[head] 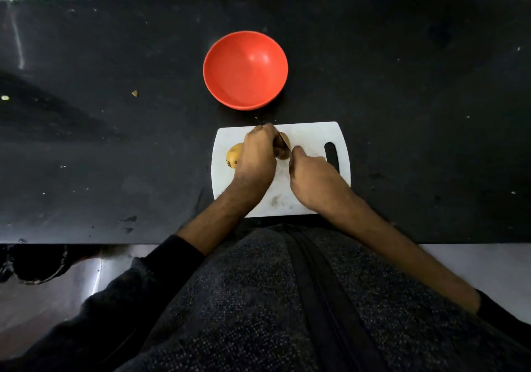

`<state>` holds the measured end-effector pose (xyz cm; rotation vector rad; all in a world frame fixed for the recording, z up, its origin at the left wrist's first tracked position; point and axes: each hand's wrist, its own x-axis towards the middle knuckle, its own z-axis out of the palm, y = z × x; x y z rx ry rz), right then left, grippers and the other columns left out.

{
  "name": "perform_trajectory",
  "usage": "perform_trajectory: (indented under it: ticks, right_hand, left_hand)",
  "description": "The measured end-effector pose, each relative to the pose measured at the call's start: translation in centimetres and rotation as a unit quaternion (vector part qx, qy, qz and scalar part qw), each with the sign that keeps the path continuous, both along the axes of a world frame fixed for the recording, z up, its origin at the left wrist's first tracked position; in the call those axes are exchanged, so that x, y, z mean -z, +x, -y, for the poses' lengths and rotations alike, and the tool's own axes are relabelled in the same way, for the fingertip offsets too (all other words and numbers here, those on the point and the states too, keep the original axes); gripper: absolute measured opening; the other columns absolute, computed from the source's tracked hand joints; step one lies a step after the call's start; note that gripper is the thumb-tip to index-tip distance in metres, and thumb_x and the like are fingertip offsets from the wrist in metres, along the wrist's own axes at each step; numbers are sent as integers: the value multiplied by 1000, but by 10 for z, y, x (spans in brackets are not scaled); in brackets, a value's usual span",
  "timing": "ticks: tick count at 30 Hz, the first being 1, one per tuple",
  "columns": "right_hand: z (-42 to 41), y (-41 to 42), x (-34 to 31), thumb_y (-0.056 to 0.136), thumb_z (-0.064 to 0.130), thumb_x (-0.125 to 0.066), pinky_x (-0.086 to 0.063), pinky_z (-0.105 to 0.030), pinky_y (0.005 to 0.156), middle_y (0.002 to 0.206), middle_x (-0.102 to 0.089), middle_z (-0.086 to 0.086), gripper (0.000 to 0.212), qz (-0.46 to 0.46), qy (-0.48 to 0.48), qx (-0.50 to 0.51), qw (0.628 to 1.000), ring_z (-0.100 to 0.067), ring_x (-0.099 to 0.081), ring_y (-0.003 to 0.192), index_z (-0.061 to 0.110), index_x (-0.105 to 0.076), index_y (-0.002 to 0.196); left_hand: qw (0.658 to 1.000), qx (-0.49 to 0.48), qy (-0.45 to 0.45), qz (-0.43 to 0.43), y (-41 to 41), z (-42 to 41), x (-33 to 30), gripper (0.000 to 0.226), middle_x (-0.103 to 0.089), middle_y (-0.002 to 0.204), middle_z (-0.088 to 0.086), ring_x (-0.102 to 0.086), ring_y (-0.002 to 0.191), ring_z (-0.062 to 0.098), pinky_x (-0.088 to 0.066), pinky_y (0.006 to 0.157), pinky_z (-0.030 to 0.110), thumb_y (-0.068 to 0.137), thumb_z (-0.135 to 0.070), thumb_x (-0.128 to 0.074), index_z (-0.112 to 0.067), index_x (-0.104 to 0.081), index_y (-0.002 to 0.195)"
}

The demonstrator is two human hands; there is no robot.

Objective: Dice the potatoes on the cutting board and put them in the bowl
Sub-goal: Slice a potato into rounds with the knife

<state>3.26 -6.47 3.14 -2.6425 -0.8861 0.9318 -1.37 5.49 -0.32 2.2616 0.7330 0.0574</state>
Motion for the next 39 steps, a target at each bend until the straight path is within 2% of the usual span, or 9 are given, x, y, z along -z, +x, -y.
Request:
perform_trajectory:
  ticks: [3,9,15,20,24,29,32,37,39]
  right_hand:
    - [8,-9,2,101,19,-36,-46,-39,66,84,-54,-5,24,-9,-8,0,1000,-26,-59,78,16,-40,124]
    - [1,-3,10,102,20,-37,-41,-36,62,87,-58,-7,25,10,15,-1,1000,-22,-53,70,14,-42,125]
    - [10,-12,16,102,19,-33,-44,-40,64,92,-59,-10,29,17,-6,-11,1000,-24,-50,72,14,-36,130]
    - [12,-17,23,101,17,-33,-40,-39,60,81,-51,-6,27,24,6,-8,1000,-26,-53,70,13,-37,127]
    - [7,-15,30,102,21,-32,-39,-38,61,93,-61,-11,30,16,6,4,1000,-24,-52,73,15,-36,131]
    - [18,-22,35,102,21,-31,-47,-43,64,99,-64,-15,29,1,-17,-3,1000,-32,-63,81,14,-34,130]
    - [34,-28,37,102,19,-33,-40,-41,62,97,-63,-17,30,0,-30,-17,999,-37,-64,82,11,-32,131]
    - [50,-35,37,101,18,-36,-36,-41,60,84,-56,-13,22,-19,-36,-4,999,-33,-53,69,12,-32,122]
    - [56,-37,35,101,18,-35,-36,-42,60,79,-48,-8,16,-27,-45,-1,999,-31,-47,68,13,-32,116]
  left_hand:
    - [1000,3,-13,-5,0,-4,3,33,-68,82,-2,-68,71,11,-61,68,37,79,12,-48,-19,-58,76]
    - [1000,-10,-25,1,0,-2,-7,42,-63,73,-6,-66,67,6,-59,67,30,81,13,-51,-25,-49,66]
    - [998,-32,-51,4,-1,-2,-6,31,-69,78,-1,-67,69,11,-58,67,23,85,14,-45,-14,-55,73]
    - [993,-53,-102,14,-2,-1,-8,28,-70,73,-4,-69,69,11,-57,65,18,87,13,-43,-7,-58,76]
    - [989,-63,-131,19,-3,2,-9,31,-68,65,-13,-65,64,3,-49,59,11,89,15,-42,-9,-52,73]
    - [997,-47,-63,-10,-1,1,0,24,-68,84,-3,-66,73,10,-58,71,28,88,12,-43,-10,-53,86]
    - [999,-26,-1,-23,1,0,6,27,-65,91,1,-65,76,10,-59,72,37,84,12,-46,-14,-52,88]
    - [999,-27,13,-38,-1,3,3,27,-67,91,2,-60,76,7,-48,63,23,86,13,-48,-12,-53,94]
    - [999,-34,0,-37,-3,3,2,26,-68,90,1,-62,81,12,-51,65,29,87,11,-51,-12,-53,98]
